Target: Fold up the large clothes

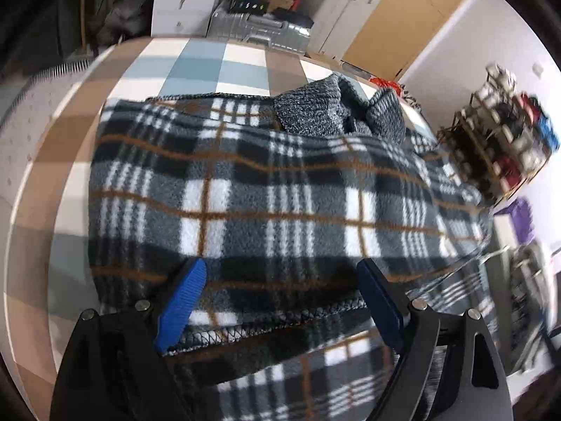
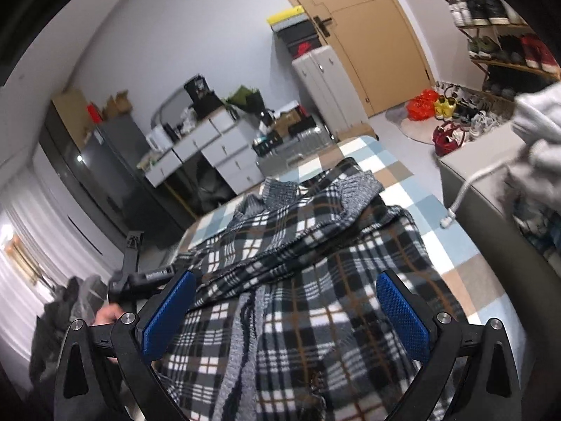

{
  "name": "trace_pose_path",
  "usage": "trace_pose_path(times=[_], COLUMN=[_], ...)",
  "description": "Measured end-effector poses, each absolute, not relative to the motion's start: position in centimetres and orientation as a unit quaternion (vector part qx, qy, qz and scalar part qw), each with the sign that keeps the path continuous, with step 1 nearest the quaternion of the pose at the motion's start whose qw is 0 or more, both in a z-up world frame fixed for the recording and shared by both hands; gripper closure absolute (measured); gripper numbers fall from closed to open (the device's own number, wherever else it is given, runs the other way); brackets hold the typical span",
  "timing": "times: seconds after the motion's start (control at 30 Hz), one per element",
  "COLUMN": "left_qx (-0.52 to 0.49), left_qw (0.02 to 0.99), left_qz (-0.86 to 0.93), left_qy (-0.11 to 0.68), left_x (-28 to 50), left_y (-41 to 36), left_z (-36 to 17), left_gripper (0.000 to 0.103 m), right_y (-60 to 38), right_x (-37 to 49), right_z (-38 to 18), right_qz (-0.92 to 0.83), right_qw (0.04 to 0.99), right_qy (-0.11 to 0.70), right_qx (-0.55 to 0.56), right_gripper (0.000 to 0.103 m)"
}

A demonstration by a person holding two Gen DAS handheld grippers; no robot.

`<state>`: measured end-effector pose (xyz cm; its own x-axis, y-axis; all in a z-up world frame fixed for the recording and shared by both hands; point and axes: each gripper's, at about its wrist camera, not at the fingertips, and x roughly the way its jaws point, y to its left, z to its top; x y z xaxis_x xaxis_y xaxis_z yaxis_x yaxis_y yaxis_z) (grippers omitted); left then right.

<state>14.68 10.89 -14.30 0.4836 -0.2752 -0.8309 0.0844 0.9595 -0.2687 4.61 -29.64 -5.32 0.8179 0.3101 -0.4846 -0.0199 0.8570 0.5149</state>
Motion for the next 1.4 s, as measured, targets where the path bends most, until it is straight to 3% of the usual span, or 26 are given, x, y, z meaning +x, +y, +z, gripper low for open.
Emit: trace_pose_path(times=[0.17, 0.23, 0.4, 0.53, 0.73, 0.87, 1.0, 1.17, 1.4], left_qx=[-0.002, -0.010, -0.009, -0.020, -0.022, -0.030, -0.071, -0.173, -0.078], left_qw=[0.861, 0.864, 0.862, 0.860, 0.859, 0.857, 0.854, 0.837, 0.849], left_qz=[-0.083, -0.084, -0.096, -0.096, -0.106, -0.107, -0.112, -0.150, -0.121], left_qy=[0.502, 0.497, 0.498, 0.501, 0.500, 0.503, 0.504, 0.497, 0.509], left_x=[14.2, 13.9, 13.7, 13.0, 14.2, 14.1, 14.3, 14.6, 15.5], left_y=[7.5, 7.6, 8.1, 6.9, 8.4, 9.3, 10.5, 12.3, 10.1], left_z=[-14.7, -14.6, -14.7, -14.8, -14.7, -14.3, -13.2, -12.2, -14.0], left_gripper=[0.018, 0.017, 0.017, 0.016, 0.014, 0.014, 0.014, 0.014, 0.014], right_y=[-27.1, -25.3, -21.6, -21.2, -24.0, -25.1, -24.6, -23.4, -22.5], right_x=[11.6, 15.8, 23.9, 27.4, 28.2, 27.3, 27.3, 26.2, 27.8], right_z=[-1.6, -1.5, -6.2, -11.1, -16.5, -17.3, -15.4, -10.2, -16.8], right_qz=[0.072, 0.079, 0.046, 0.035, 0.000, 0.017, 0.005, 0.064, 0.020], right_qw=[0.922, 0.912, 0.877, 0.840, 0.813, 0.830, 0.825, 0.862, 0.814], right_qy=[0.341, 0.384, 0.478, 0.541, 0.580, 0.557, 0.565, 0.503, 0.578], right_qx=[0.171, 0.125, 0.005, -0.026, -0.039, -0.027, -0.038, 0.010, -0.057], right_gripper=[0.000, 0.000, 0.000, 0.000, 0.000, 0.000, 0.000, 0.000, 0.000])
